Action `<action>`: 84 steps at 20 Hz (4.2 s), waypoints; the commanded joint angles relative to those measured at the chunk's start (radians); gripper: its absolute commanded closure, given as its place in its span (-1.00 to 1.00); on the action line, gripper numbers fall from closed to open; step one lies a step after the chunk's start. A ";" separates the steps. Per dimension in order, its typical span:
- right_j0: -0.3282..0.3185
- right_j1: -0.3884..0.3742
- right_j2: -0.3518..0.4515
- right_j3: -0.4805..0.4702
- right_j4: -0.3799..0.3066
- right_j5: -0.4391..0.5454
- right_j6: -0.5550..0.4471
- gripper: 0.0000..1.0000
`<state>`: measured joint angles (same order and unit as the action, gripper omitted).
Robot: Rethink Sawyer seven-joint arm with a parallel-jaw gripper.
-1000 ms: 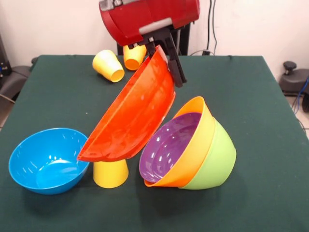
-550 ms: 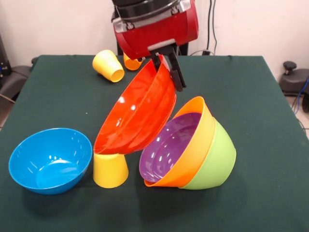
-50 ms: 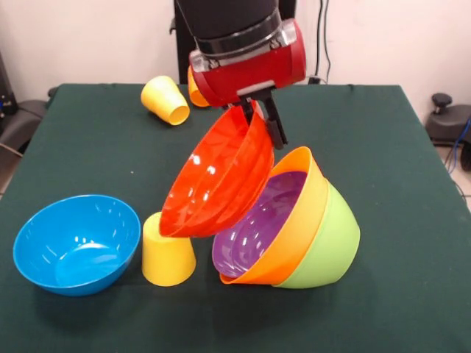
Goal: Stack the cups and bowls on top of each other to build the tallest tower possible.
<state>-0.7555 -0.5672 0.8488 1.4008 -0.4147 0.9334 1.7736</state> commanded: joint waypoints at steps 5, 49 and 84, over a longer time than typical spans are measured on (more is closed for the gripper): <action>0.114 0.074 -0.144 0.073 -0.064 -0.204 0.118 1.00; 0.368 0.088 -0.437 0.119 0.049 -0.269 0.157 -1.00; 0.732 0.175 -0.727 -0.278 0.218 -0.299 0.435 -1.00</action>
<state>-0.0160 -0.4657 0.2578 1.3345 -0.1639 0.5437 2.0752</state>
